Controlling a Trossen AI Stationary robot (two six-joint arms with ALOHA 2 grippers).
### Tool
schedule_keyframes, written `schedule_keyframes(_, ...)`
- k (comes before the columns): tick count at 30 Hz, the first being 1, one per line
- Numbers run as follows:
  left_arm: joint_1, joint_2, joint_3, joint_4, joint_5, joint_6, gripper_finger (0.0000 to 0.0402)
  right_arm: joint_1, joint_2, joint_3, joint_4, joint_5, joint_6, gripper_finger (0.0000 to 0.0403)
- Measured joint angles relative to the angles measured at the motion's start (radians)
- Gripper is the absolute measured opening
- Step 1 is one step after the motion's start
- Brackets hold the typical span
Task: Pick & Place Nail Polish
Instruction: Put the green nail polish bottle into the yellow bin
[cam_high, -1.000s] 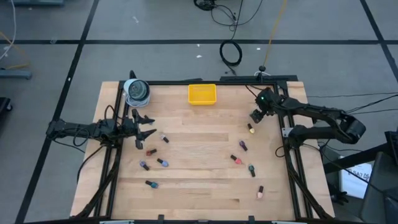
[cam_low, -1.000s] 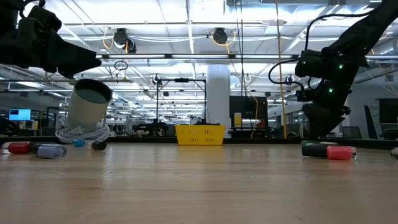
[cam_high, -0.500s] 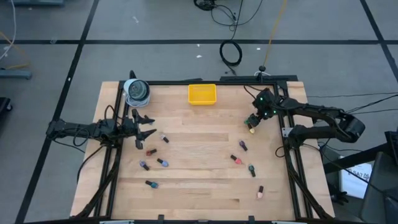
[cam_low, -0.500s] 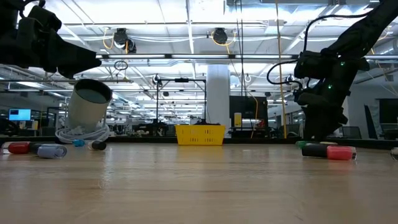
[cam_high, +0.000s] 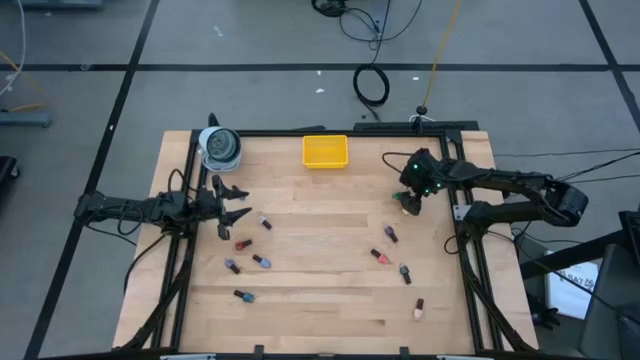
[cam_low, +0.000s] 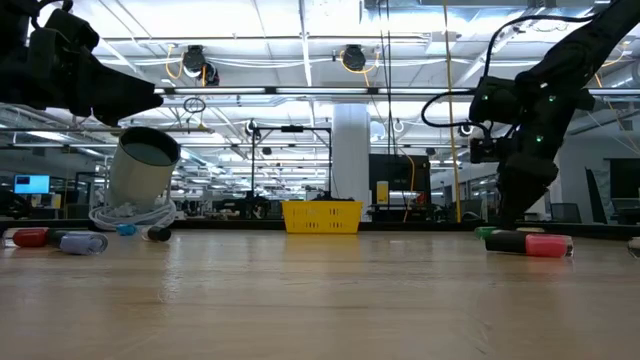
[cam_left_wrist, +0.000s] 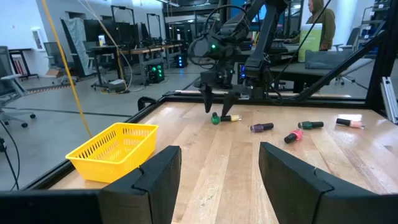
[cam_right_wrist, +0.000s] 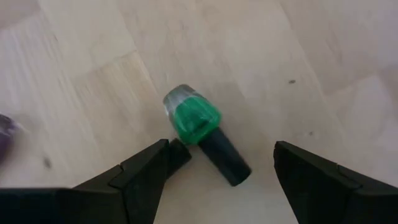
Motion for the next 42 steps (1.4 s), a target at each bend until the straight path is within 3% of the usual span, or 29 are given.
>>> schedule_keyframes(4,0.000,0.000,0.000,0.000,0.000,0.000,0.0214,0.020,-0.001,0.001,0.004,0.031,-0.078,0.0276)
schedule_keyframes(9,0.000,0.000,0.000,0.000,0.000,0.000,0.0214,0.044,0.000,0.001,0.011,0.027,-0.056,0.0276)
schedule_keyframes(16,0.000,0.000,0.000,0.000,0.000,0.000,0.0214,0.087,0.001,-0.001,0.009,-0.093,0.057,0.0276)
schedule_keyframes(21,0.000,0.000,0.000,0.000,0.000,0.000,0.0214,0.122,0.001,-0.001,0.009,-0.101,0.061,0.0276)
schedule_keyframes(24,0.000,0.000,0.000,0.000,0.000,0.000,0.0214,0.132,0.001,-0.001,0.018,-0.083,0.051,0.0276)
schedule_keyframes(29,0.000,0.000,0.000,0.000,0.000,0.000,0.0214,0.131,0.001,-0.001,0.021,0.033,0.119,0.0276)
schedule_keyframes(35,0.000,0.000,0.000,0.000,0.000,0.000,0.0214,0.131,0.000,-0.043,0.074,0.032,0.135,0.0275)
schedule_keyframes(42,0.000,0.000,0.000,0.000,0.000,0.000,0.0214,0.131,-0.003,-0.117,0.167,0.031,0.138,0.0243)
